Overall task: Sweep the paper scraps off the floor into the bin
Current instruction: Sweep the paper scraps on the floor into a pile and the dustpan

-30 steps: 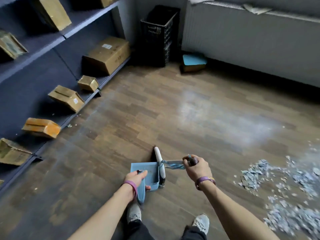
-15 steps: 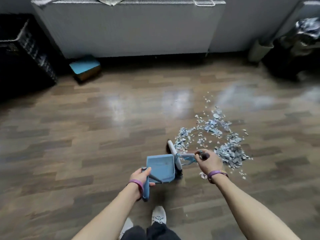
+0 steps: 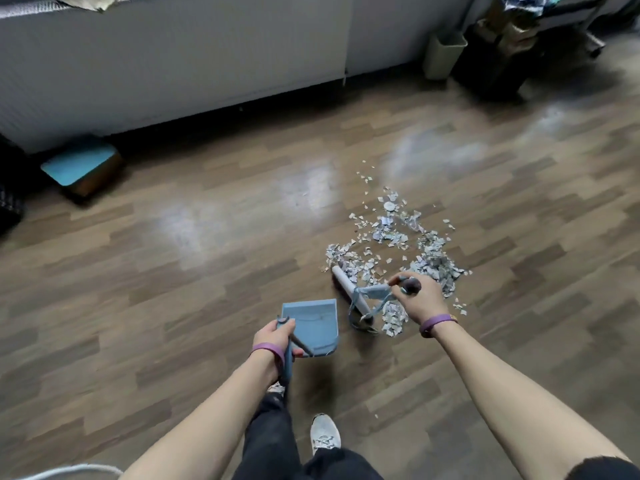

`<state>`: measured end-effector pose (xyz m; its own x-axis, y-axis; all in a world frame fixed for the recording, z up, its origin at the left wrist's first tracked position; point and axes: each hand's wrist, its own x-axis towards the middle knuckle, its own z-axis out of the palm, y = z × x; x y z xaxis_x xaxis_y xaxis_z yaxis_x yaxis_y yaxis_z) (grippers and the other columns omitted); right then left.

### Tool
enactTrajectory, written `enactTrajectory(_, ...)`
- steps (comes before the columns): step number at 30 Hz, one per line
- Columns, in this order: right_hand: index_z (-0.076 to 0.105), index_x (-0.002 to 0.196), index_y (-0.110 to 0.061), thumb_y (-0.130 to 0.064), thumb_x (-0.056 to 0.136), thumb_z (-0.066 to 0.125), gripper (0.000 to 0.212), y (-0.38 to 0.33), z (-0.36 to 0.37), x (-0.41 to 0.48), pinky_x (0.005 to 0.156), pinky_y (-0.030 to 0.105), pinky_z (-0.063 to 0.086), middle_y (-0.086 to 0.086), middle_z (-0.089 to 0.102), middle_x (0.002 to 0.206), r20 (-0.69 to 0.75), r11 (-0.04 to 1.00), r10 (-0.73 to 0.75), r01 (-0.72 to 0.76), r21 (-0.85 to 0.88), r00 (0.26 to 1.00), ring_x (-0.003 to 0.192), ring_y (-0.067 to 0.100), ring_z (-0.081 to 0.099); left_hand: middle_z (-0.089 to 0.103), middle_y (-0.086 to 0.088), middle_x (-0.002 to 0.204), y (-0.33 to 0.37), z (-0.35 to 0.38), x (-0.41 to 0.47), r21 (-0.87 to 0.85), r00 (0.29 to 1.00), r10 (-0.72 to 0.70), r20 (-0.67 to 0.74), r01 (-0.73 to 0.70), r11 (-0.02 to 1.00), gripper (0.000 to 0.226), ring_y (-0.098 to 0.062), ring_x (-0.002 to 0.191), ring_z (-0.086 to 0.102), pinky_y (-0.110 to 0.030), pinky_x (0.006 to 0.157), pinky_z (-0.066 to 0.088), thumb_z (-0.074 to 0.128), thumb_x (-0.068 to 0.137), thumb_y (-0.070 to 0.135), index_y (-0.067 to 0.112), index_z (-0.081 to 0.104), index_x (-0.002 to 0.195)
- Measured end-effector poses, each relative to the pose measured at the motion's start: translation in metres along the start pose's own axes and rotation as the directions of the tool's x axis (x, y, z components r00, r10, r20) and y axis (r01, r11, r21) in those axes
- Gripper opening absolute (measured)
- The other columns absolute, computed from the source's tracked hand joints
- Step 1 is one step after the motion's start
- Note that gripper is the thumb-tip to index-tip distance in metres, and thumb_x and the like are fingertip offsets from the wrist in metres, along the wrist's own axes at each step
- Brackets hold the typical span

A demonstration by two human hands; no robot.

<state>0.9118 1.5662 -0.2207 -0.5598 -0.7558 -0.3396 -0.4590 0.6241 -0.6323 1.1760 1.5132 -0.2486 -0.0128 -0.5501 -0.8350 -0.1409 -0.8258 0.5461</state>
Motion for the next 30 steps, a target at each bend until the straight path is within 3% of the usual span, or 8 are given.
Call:
enactTrajectory(4, 0.065, 0.064, -0.032, -0.008, 0.077, 0.066, 0.028, -0.035, 0.000, 0.014, 0.074, 0.035, 0.056, -0.003, 0.070, 0.080, -0.044, 0.996, -0.044, 0.047, 0.071, 0.998, 0.077, 0.016, 0.064, 0.063, -0.016, 0.111, 0.029, -0.003, 0.026, -0.002, 0.999, -0.035, -0.024, 0.035, 0.999, 0.031, -0.017, 0.033, 0.060, -0.020, 0.040, 0.048, 0.057, 0.092, 0.020, 0.015, 0.056, 0.123)
enactTrajectory(8, 0.067, 0.064, -0.034, -0.006, 0.075, 0.066, 0.030, -0.068, 0.019, 0.028, 0.081, 0.039, 0.056, -0.003, 0.070, 0.083, -0.020, 0.990, -0.063, 0.065, 0.127, 0.998, 0.085, 0.020, 0.066, 0.061, -0.014, 0.108, 0.062, -0.018, 0.041, -0.082, 0.998, -0.051, -0.030, 0.048, 0.995, 0.026, -0.015, 0.032, 0.059, -0.029, 0.055, 0.048, 0.055, 0.094, 0.018, 0.015, 0.056, 0.120)
enactTrajectory(11, 0.068, 0.065, -0.035, -0.012, 0.072, 0.066, 0.023, -0.092, 0.035, 0.037, 0.080, 0.037, 0.056, -0.002, 0.071, 0.081, -0.022, 0.984, -0.086, 0.088, 0.152, 0.996, 0.084, 0.021, 0.066, 0.058, -0.015, 0.097, 0.083, -0.031, 0.049, -0.179, 0.996, -0.078, -0.034, 0.071, 0.981, 0.016, -0.023, 0.053, 0.063, -0.035, 0.056, 0.047, 0.055, 0.095, 0.017, 0.019, 0.051, 0.111)
enactTrajectory(15, 0.070, 0.072, -0.021, 0.000, 0.077, 0.067, 0.022, -0.112, 0.051, 0.056, 0.072, 0.019, 0.050, -0.005, 0.068, 0.077, -0.015, 0.964, -0.085, 0.086, 0.253, 0.996, 0.073, 0.002, 0.063, 0.056, -0.015, 0.099, 0.107, -0.042, 0.066, -0.217, 0.989, -0.117, -0.091, 0.095, 0.972, 0.012, -0.024, 0.070, 0.055, -0.036, 0.048, 0.056, 0.060, 0.091, 0.017, 0.017, 0.054, 0.102)
enactTrajectory(18, 0.072, 0.078, -0.008, 0.005, 0.079, 0.064, 0.016, -0.113, 0.060, 0.071, 0.065, 0.005, 0.044, -0.006, 0.064, 0.078, -0.021, 0.939, -0.058, 0.062, 0.339, 0.998, 0.067, -0.012, 0.059, 0.055, -0.016, 0.106, 0.123, -0.036, 0.077, -0.203, 0.990, -0.119, -0.078, 0.101, 0.974, 0.015, -0.027, 0.082, 0.059, -0.043, 0.057, 0.057, 0.061, 0.091, 0.011, 0.019, 0.054, 0.103)
enactTrajectory(22, 0.069, 0.079, -0.009, 0.006, 0.080, 0.064, 0.015, -0.100, 0.062, 0.105, 0.063, 0.007, 0.046, -0.004, 0.064, 0.077, 0.020, 0.900, 0.000, -0.008, 0.436, 1.000, 0.072, 0.005, 0.061, 0.060, -0.018, 0.106, 0.140, -0.013, 0.092, -0.103, 0.990, -0.127, -0.053, 0.122, 0.987, 0.016, -0.025, 0.070, 0.064, -0.031, 0.050, 0.049, 0.056, 0.093, 0.007, 0.016, 0.057, 0.106)
enactTrajectory(26, 0.067, 0.078, -0.013, 0.004, 0.082, 0.063, 0.017, -0.086, 0.036, 0.160, 0.060, 0.008, 0.048, -0.002, 0.064, 0.074, 0.065, 0.900, 0.021, -0.047, 0.434, 0.998, 0.069, 0.010, 0.060, 0.061, -0.017, 0.090, 0.159, 0.032, 0.106, -0.104, 0.985, -0.133, -0.105, 0.122, 0.987, 0.021, -0.025, 0.064, 0.062, -0.022, 0.040, 0.050, 0.058, 0.091, 0.005, 0.015, 0.058, 0.109)
enactTrajectory(30, 0.069, 0.075, -0.015, -0.001, 0.079, 0.066, 0.015, -0.060, -0.013, 0.228, 0.072, 0.029, 0.053, 0.004, 0.068, 0.079, 0.064, 0.920, 0.057, -0.077, 0.383, 0.996, 0.076, 0.020, 0.063, 0.061, -0.016, 0.087, 0.186, 0.102, 0.115, -0.100, 0.990, -0.121, -0.073, 0.114, 0.988, 0.014, -0.022, 0.058, 0.062, -0.021, 0.039, 0.050, 0.057, 0.092, 0.005, 0.014, 0.058, 0.102)
